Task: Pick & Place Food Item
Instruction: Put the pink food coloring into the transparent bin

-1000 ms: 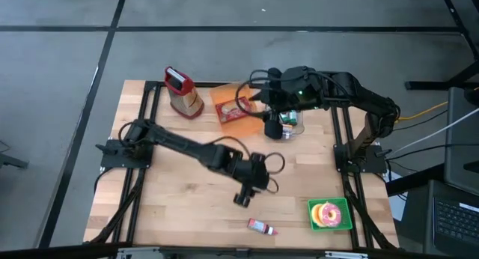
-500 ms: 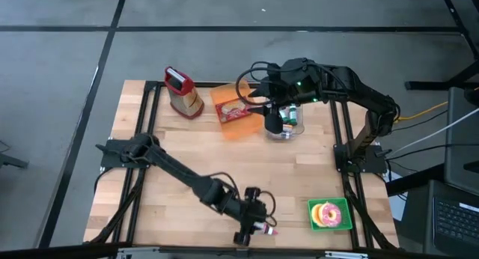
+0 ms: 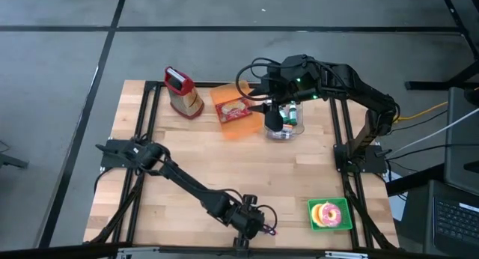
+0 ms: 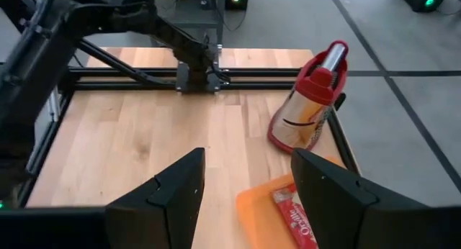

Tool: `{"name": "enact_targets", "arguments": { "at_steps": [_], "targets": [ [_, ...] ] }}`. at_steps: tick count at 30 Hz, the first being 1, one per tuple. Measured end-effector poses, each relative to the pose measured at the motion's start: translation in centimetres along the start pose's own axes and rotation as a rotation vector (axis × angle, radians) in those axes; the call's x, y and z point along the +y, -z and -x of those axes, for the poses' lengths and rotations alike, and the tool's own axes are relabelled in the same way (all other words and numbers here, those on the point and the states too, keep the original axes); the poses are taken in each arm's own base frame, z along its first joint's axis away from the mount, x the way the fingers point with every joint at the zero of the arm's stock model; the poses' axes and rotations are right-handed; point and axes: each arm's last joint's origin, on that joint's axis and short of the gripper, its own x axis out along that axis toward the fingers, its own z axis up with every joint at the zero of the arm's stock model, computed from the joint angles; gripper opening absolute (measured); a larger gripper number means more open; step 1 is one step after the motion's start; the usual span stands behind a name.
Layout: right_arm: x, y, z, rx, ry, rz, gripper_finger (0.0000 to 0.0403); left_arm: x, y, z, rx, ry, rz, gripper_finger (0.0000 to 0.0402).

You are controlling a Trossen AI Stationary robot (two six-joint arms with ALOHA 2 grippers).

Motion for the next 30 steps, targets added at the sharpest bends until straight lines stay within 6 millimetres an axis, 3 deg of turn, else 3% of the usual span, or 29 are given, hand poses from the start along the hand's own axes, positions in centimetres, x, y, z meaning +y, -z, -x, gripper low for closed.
{"name": "enact_targets", "arguments": {
  "at_steps": [16,24,30],
  "targets": [
    [0.1,0.0,0.0,0.0,-0.018,-0.012,0.021,0.6,2.1,-3.9,0.098,0.021,0.04,0.0191],
    [0.1,0.0,0.0,0.0,-0.018,-0.02,0.021,1.1,2.0,-3.9,0.069,-0.091,-0.002,0.0133],
    [0.1,-0.3,0.0,-0.032,-0.028,-0.005,0.021,3.2,0.5,-3.2,0.05,-0.151,-0.037,0.0129]
  ]
}}
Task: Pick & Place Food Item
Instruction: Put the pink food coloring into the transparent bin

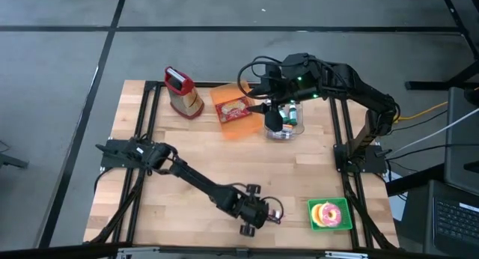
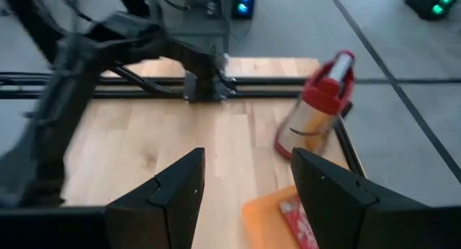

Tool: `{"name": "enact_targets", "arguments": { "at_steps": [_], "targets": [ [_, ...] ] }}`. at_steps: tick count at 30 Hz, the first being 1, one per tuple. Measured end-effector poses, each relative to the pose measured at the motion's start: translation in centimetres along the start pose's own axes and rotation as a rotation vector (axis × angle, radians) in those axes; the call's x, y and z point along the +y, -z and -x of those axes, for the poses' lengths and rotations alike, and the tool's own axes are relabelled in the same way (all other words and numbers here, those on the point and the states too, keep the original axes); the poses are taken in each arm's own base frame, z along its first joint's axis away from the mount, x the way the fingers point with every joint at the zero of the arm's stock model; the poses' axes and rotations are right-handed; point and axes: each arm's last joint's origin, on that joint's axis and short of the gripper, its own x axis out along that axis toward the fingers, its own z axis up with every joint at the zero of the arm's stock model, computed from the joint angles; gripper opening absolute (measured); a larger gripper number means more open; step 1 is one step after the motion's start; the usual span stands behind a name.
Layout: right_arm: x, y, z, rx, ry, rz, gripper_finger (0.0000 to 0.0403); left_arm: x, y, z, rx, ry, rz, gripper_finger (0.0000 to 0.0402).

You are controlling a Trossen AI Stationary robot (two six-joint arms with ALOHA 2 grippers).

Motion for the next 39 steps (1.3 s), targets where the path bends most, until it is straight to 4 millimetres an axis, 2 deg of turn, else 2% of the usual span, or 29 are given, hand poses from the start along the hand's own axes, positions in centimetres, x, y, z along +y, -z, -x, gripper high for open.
{"name": "enact_targets", "arguments": {
  "at_steps": [3,5,9,14,17,20,25,30,32,36,39],
  "targets": [
    [0.2,-0.5,0.8,-0.044,-0.089,0.018,0.021,1.5,-1.2,0.5,-0.053,-0.019,-0.022,0.0135],
    [0.6,-1.1,2.5,-0.098,-0.166,0.027,0.021,2.6,-1.9,1.4,-0.08,-0.035,-0.031,0.0137],
    [1.5,-1.6,7.5,-0.243,-0.266,0.063,0.021,4.2,-3.3,3.3,-0.149,-0.045,-0.054,0.0134],
    [3.0,-0.6,14.3,-0.352,-0.366,0.158,0.021,6.0,-4.3,5.9,-0.2,-0.059,-0.058,0.0134],
    [3.9,0.0,17.2,-0.413,-0.457,0.208,0.021,6.7,-4.9,7.0,-0.226,-0.068,-0.074,0.0133],
    [5.0,1.0,19.0,-0.402,-0.604,0.241,0.021,7.6,-5.3,7.7,-0.247,-0.077,-0.075,0.0134],
    [5.9,1.8,20.0,-0.365,-0.712,0.251,0.021,9.0,-5.9,8.3,-0.276,-0.082,-0.067,0.0134],
    [6.4,1.8,19.1,-0.331,-0.717,0.283,0.021,9.6,-6.0,8.2,-0.274,-0.051,-0.071,0.0134],
    [6.3,1.9,18.7,-0.28,-0.65,0.215,0.021,9.9,-6.0,8.1,-0.273,-0.053,-0.076,0.0134],
    [6.1,2.6,18.0,-0.201,-0.354,0.166,0.021,10.4,-6.2,8.1,-0.291,-0.037,-0.074,0.0134],
    [7.8,3.7,17.1,-0.213,-0.403,0.188,0.021,10.5,-6.3,8.1,-0.298,-0.021,-0.089,0.0134]
  ]
}}
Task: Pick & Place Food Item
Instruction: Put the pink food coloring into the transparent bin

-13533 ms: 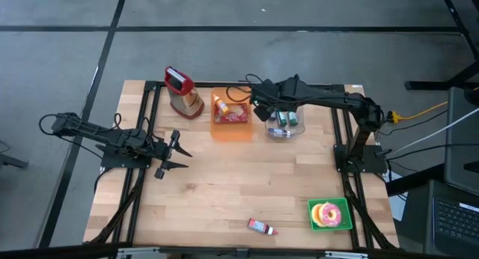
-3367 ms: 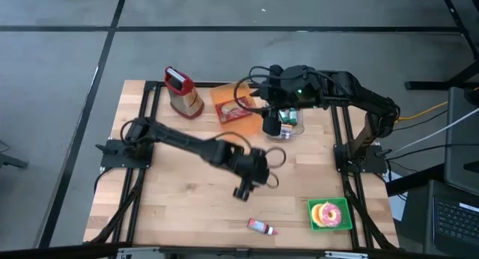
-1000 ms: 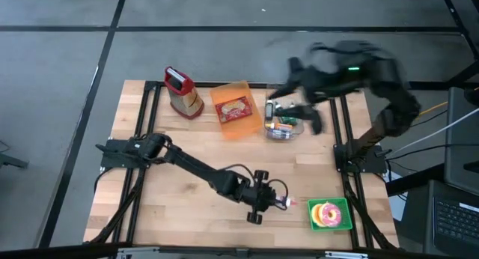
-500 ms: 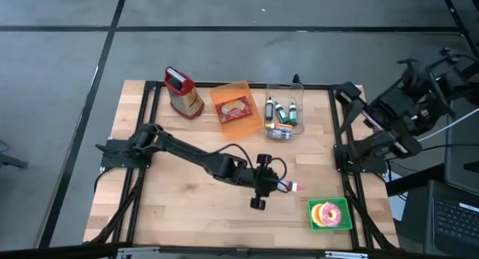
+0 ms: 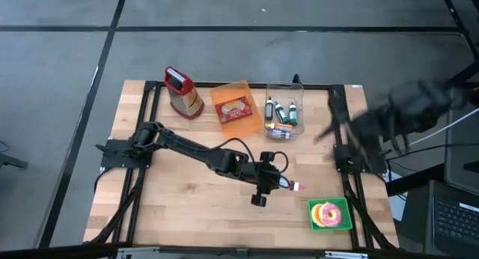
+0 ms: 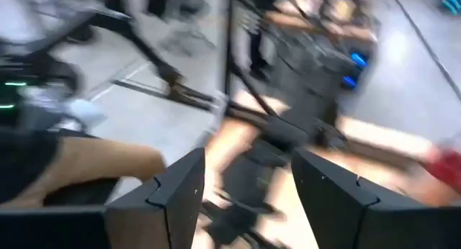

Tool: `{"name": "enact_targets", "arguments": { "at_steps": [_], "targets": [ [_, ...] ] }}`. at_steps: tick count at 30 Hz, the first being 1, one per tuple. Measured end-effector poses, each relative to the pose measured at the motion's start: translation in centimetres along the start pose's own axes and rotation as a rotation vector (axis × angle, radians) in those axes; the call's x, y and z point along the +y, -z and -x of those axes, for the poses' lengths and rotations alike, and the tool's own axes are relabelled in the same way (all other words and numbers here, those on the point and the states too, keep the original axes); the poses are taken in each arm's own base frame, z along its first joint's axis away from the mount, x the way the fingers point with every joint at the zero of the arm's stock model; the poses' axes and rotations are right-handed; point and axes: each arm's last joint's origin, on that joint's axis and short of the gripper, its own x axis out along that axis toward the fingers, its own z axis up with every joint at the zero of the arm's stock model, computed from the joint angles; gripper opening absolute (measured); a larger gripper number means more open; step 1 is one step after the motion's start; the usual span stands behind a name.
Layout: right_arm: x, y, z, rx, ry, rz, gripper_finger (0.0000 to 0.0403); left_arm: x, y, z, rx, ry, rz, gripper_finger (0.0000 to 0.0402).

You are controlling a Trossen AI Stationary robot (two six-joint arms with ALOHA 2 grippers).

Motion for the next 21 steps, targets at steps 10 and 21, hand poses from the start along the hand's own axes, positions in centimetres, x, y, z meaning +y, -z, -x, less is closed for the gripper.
{"name": "enact_targets", "arguments": {
  "at_steps": [10,21],
  "targets": [
    [2.1,12.5,-1.3,-0.274,0.021,0.045,0.021,-0.3,0.0,0.0,-0.002,0.005,-0.007,0.0134],
    [2.7,23.6,-2.6,-0.328,-0.137,-0.112,0.021,1.8,-0.5,-0.3,-0.055,-0.034,-0.011,0.0134]
  ]
}}
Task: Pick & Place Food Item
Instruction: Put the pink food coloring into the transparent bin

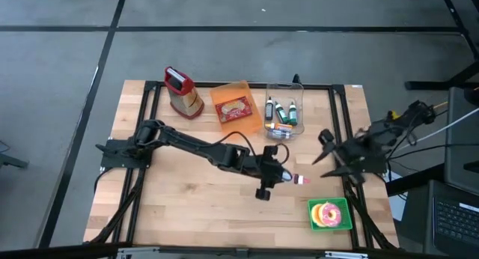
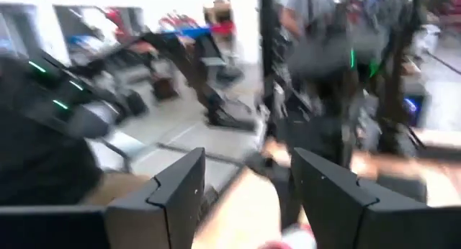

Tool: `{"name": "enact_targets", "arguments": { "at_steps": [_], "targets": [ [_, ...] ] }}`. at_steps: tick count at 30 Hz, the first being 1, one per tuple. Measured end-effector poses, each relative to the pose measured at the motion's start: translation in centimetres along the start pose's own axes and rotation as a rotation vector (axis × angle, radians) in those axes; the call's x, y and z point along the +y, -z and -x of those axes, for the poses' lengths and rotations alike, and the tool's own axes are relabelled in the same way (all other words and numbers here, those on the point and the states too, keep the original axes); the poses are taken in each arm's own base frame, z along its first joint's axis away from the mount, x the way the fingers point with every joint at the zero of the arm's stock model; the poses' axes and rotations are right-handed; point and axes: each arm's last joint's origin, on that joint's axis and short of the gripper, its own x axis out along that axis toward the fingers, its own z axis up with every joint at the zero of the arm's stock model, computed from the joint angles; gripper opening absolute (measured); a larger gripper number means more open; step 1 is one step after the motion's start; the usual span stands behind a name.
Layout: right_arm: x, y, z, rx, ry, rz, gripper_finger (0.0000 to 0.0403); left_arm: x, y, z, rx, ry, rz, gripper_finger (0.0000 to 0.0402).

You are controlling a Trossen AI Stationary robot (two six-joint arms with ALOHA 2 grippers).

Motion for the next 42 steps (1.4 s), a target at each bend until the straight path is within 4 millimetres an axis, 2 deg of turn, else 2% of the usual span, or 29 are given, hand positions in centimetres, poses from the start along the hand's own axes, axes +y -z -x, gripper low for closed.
{"name": "enact_targets", "arguments": {
  "at_steps": [3,7,11,15,18,21,29,31,34,39,42],
  "targets": [
    [-0.5,1.9,-1.0,0.048,0.117,0.041,0.021,1.5,0.1,-0.2,-0.005,-0.021,0.017,0.0134],
    [-1.3,2.7,-1.6,0.101,0.3,0.193,0.021,3.2,0.3,-0.4,-0.003,-0.031,0.037,0.0134],
    [-2.0,2.2,-0.6,0.088,0.35,0.281,0.021,3.8,0.3,-0.5,-0.002,-0.036,0.045,0.0134],
    [-2.1,1.7,0.6,0.037,0.259,0.27,0.021,4.3,0.4,-0.5,-0.001,-0.042,0.034,0.0134],
    [-2.2,1.7,0.9,0.033,0.268,0.242,0.021,5.4,0.6,-0.6,0.009,-0.066,0.044,0.0134],
    [-2.2,1.7,0.9,0.033,0.265,0.231,0.021,7.4,1.1,-0.7,0.031,-0.116,0.066,0.0134],
    [-2.1,1.8,0.8,0.021,0.227,0.203,0.021,14.8,3.3,-0.4,0.11,-0.251,0.133,0.0134],
    [-2.2,2.4,0.5,0.003,0.228,0.204,0.021,16.3,3.6,-0.2,0.108,-0.251,0.135,0.0134],
    [-2.5,4.5,0.1,0.017,0.239,0.204,0.021,18.5,4.2,0.2,0.099,-0.256,0.153,0.0134],
    [-3.1,5.5,0.9,-0.013,0.284,0.212,0.021,21.3,5.2,0.7,0.107,-0.286,0.165,0.0134],
    [-3.2,5.9,1.8,0.011,0.291,0.206,0.021,21.9,5.4,0.9,0.106,-0.279,0.164,0.0134]
  ]
}}
